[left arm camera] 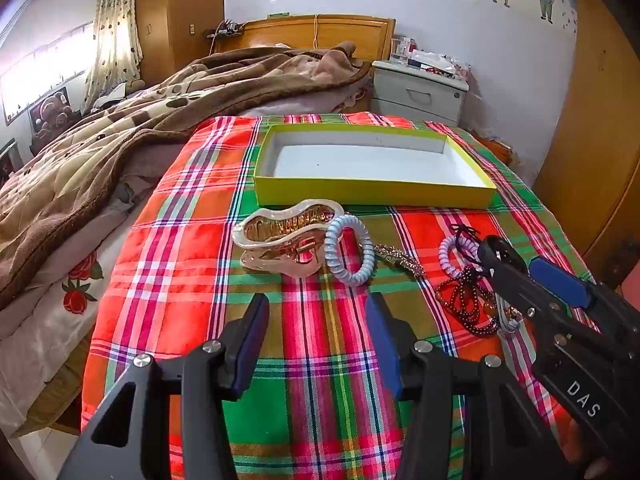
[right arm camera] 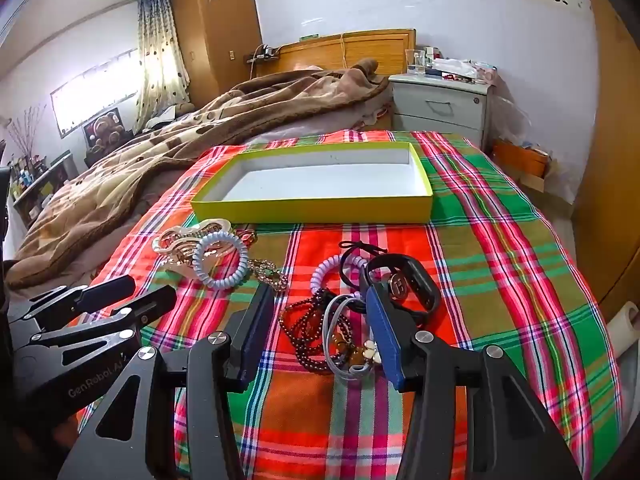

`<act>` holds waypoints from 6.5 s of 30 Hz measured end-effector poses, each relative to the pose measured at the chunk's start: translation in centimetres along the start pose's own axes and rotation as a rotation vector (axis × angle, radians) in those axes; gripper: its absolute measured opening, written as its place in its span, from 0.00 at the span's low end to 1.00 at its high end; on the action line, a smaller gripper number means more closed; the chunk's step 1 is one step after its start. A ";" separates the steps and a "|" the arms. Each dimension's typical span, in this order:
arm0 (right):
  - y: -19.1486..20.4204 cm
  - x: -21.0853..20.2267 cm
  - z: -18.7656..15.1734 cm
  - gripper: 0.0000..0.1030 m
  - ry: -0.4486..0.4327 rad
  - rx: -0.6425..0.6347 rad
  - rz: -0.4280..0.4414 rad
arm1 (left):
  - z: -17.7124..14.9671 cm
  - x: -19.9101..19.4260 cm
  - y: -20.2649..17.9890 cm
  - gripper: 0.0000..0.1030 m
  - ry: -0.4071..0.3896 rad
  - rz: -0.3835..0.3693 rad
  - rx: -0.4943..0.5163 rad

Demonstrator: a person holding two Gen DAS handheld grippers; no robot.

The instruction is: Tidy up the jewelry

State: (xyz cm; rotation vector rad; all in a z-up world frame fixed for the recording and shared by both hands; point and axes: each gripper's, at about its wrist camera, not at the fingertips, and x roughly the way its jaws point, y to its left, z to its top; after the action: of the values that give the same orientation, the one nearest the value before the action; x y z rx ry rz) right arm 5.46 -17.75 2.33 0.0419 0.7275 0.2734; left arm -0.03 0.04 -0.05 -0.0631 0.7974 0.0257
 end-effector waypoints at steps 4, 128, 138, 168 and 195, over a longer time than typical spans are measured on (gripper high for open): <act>-0.4 0.4 0.5 0.48 0.017 0.000 -0.014 | -0.1 0.4 -0.6 0.50 0.009 0.025 0.012; -8.3 5.9 1.7 0.44 0.191 -0.081 -0.025 | 2.7 7.1 0.6 0.39 0.181 -0.105 -0.109; -7.6 5.8 1.5 0.16 0.195 -0.105 0.002 | 3.1 7.2 0.4 0.14 0.171 -0.125 -0.097; -8.2 3.0 5.5 0.12 0.069 -0.049 -0.036 | 7.3 3.5 1.0 0.09 0.044 -0.209 -0.082; -8.3 14.1 15.2 0.12 0.139 -0.067 -0.074 | 18.6 13.1 3.6 0.09 0.098 -0.231 -0.132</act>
State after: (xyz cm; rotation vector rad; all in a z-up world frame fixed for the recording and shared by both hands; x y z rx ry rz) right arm 27.54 -21.23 3.42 -0.0682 0.8551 0.2317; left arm 22.23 4.82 3.40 -0.2824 0.8814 -0.1445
